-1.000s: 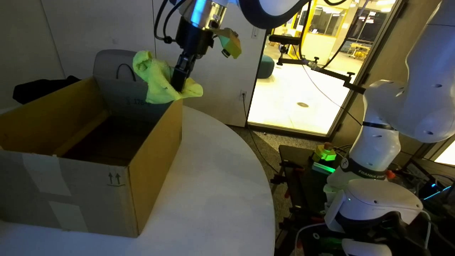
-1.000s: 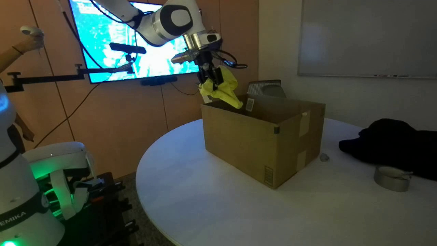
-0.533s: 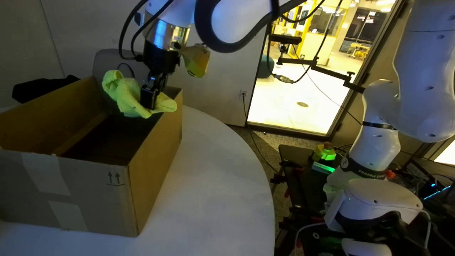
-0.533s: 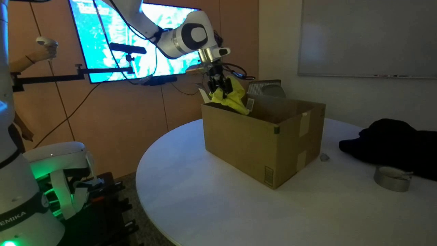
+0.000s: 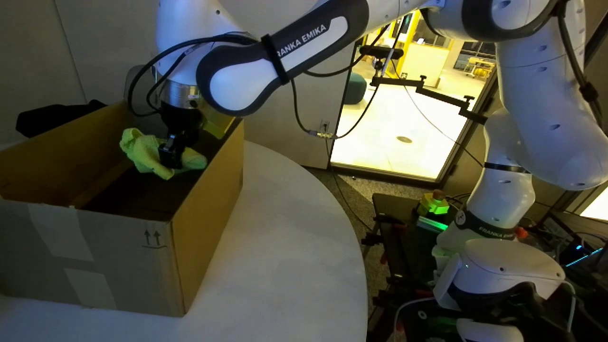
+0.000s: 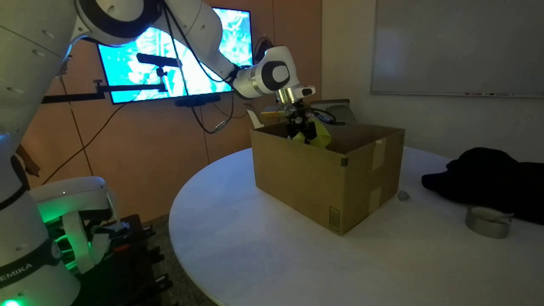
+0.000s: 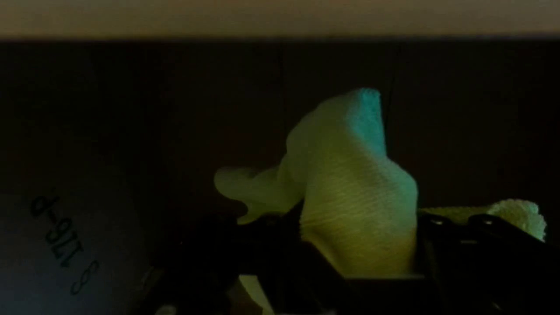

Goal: Pick up the marker from the table and wrap it on the cloth, then pick up the cloth and put it in the box

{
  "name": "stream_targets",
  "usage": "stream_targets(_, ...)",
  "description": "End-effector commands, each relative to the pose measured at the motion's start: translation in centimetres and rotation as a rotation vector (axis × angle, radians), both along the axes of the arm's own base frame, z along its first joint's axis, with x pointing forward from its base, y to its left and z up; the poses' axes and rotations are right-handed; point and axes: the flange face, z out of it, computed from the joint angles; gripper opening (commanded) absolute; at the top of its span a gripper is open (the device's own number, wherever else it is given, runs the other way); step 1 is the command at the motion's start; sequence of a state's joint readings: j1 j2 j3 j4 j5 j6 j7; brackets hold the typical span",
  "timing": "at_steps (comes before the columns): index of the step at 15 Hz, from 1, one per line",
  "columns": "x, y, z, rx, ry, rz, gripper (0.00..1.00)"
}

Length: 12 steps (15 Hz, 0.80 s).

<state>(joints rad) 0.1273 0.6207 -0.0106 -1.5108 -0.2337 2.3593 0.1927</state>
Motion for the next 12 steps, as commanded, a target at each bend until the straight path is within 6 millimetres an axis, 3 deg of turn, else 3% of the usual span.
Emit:
stream_targets(1, 2.2, -0.4, 0.7, -0.018, -0.017, -0.013, 0.60)
stream_targets(6, 1.8, -1.1, 2.5, -0.009, -0.018, 0.001, 0.98)
stream_targets(9, 0.1, -2.0, 5.3, -0.003, -0.016, 0.018, 1.00)
stream_targets(12, -3.2, -4.0, 9.6, 0.001, 0.008, 0.033, 1.00)
